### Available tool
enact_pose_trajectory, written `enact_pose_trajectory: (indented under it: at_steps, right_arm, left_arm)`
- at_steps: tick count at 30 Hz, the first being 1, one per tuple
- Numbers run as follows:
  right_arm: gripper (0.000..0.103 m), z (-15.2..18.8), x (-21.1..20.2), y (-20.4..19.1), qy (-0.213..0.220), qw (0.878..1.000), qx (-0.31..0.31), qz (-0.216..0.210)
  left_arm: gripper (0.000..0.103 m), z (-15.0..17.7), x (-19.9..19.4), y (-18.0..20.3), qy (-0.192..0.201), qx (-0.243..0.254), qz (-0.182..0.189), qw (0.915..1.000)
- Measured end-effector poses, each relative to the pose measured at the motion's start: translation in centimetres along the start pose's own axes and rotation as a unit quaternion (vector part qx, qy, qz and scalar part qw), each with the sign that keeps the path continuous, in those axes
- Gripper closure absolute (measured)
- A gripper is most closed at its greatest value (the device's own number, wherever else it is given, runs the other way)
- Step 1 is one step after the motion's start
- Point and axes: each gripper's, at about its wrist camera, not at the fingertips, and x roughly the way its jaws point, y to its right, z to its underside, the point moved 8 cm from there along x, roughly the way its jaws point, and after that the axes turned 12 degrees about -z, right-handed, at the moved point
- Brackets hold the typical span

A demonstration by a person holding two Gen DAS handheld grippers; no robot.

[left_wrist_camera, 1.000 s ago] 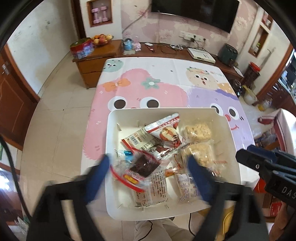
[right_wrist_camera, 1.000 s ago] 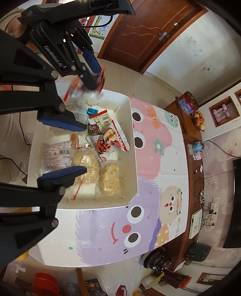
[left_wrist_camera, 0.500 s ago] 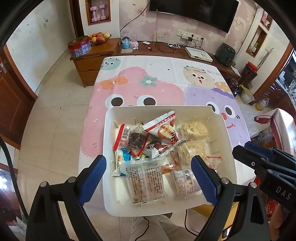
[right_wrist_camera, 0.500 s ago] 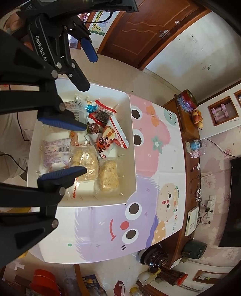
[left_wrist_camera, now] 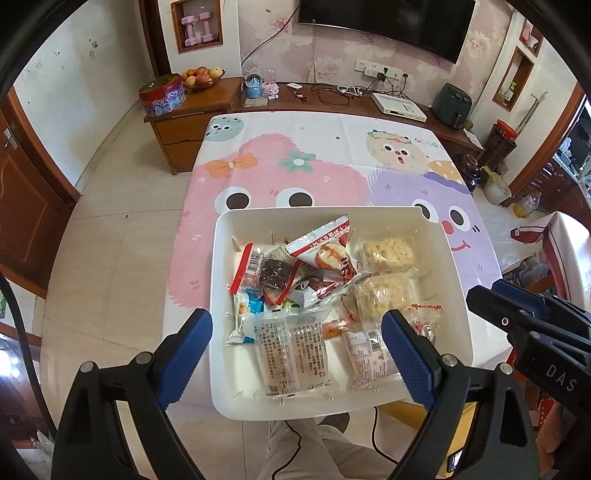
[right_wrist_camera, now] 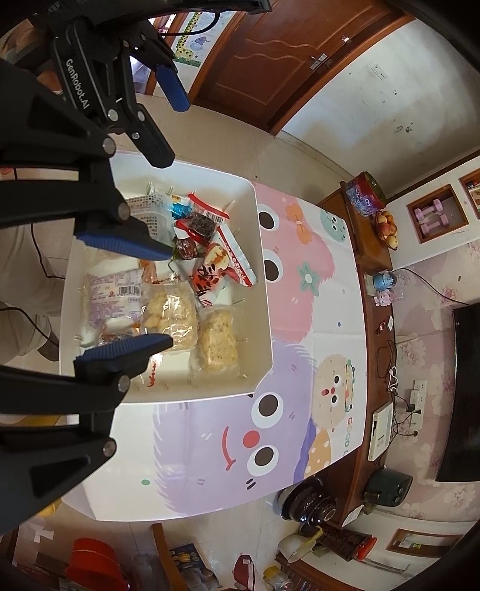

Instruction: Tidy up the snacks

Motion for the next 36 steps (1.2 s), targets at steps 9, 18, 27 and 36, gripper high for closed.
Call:
enact_pose_trajectory:
  at_steps: [9, 18, 27, 36]
  right_arm:
    - [0.060, 0.2, -0.5, 0.2, 0.004, 1.000, 0.002, 0.002]
    - [0.059, 0.2, -2.3, -0.1, 0.030, 0.999, -0.014, 0.011]
    - [0.056, -0.5, -5.2, -0.7, 0.070, 0.997, -0.036, 0.028]
    - [0.049, -0.9, -7.7, -0.8, 0.098, 0.994, -0.043, 0.036]
  left_arm:
    - [0.011, 0.3, -0.4, 0.1, 0.005, 0.000, -0.005, 1.0000]
    - [0.010, 0.6, -2.2, 0.4, 0.018, -0.001, -0.015, 0.9997]
    - [0.010, -0.3, -4.8, 1.1, 0.043, -0.002, -0.015, 0.9989]
    - [0.010, -0.8, -7.1, 2.2, 0.069, -0.001, -0.016, 0.9975]
